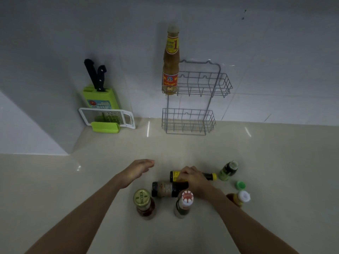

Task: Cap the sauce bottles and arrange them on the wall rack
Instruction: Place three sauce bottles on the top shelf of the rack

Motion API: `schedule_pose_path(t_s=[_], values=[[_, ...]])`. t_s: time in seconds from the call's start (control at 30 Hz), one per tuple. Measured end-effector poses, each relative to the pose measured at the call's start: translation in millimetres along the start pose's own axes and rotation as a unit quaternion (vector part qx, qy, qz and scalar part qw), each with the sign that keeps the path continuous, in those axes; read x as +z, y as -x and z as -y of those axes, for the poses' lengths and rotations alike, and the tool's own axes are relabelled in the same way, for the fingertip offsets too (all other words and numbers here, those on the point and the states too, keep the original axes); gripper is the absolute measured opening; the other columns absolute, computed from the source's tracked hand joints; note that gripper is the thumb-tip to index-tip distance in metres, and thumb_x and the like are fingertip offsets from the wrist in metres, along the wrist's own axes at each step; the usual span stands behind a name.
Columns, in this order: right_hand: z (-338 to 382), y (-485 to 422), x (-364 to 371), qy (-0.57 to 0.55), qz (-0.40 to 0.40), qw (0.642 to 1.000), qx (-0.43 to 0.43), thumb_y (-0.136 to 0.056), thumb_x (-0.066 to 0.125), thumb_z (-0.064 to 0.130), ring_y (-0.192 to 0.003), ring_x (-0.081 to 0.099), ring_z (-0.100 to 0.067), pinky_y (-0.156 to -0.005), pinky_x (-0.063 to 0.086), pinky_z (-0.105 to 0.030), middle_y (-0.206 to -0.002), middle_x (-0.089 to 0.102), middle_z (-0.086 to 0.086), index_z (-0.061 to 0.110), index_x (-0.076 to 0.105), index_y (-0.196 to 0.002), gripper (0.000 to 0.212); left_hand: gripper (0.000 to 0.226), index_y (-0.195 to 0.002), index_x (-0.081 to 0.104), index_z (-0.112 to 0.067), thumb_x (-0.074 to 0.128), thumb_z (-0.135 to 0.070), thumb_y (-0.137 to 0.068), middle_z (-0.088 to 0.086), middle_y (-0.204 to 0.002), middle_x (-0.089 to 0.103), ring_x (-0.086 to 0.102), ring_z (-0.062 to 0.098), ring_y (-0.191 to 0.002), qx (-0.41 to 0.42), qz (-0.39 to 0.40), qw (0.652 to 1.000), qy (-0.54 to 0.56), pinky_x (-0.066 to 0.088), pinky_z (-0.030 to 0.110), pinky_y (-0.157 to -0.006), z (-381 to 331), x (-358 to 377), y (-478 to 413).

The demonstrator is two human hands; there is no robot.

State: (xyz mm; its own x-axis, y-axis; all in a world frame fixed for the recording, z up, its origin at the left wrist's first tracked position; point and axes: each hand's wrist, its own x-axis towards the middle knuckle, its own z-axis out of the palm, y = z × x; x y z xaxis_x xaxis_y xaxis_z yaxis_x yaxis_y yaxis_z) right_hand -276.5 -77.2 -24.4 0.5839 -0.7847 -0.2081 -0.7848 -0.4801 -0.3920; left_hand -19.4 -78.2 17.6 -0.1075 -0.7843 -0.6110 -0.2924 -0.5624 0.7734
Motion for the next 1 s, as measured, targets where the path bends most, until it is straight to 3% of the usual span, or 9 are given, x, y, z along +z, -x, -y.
schedule_pose_path(t_s=[0.2, 0.47, 0.7, 1.0], values=[[4, 5, 8, 0.087, -0.019, 0.995, -0.048, -0.085, 0.053, 0.031, -0.11, 0.042, -0.031, -0.088, 0.038, -0.041, -0.118, 0.049, -0.009, 0.014, 0.06, -0.11, 0.031, 0.045, -0.133, 0.05, -0.018, 0.05, -0.038, -0.093, 0.0, -0.141, 0.05, 0.043, 0.021, -0.132, -0.008, 0.017, 1.0, -0.001, 0.029, 0.032, -0.103, 9, 5, 0], [3, -1, 9, 0.132, 0.004, 0.99, -0.053, -0.083, 0.062, 0.03, -0.111, 0.042, -0.028, -0.093, 0.04, -0.043, -0.117, 0.05, -0.009, 0.009, 0.058, -0.112, 0.036, 0.052, -0.138, 0.046, -0.016, 0.049, -0.041, -0.093, 0.0, -0.142, 0.05, 0.043, 0.022, -0.133, -0.013, 0.027, 1.0, 0.004, 0.028, 0.034, -0.107, 9, 8, -1], [4, -5, 5, 0.128, 0.015, 0.99, -0.055, -0.082, 0.065, 0.025, -0.11, 0.042, -0.028, -0.089, 0.041, -0.039, -0.12, 0.048, -0.009, 0.009, 0.055, -0.117, 0.04, 0.052, -0.138, 0.045, -0.017, 0.048, -0.043, -0.093, -0.001, -0.142, 0.049, 0.042, 0.023, -0.133, -0.012, 0.024, 1.0, 0.013, 0.027, 0.036, -0.109, 9, 0, 0], [12, -11, -14, 0.063, 0.055, 0.996, -0.015, -0.079, 0.065, 0.037, -0.099, 0.05, -0.025, -0.079, 0.044, -0.035, -0.119, 0.043, -0.005, 0.009, 0.055, -0.113, 0.045, 0.055, -0.139, 0.043, -0.017, 0.047, -0.046, -0.093, -0.001, -0.142, 0.05, 0.044, 0.024, -0.132, -0.02, 0.02, 0.999, 0.022, 0.028, 0.037, -0.109, 14, -6, -2]])
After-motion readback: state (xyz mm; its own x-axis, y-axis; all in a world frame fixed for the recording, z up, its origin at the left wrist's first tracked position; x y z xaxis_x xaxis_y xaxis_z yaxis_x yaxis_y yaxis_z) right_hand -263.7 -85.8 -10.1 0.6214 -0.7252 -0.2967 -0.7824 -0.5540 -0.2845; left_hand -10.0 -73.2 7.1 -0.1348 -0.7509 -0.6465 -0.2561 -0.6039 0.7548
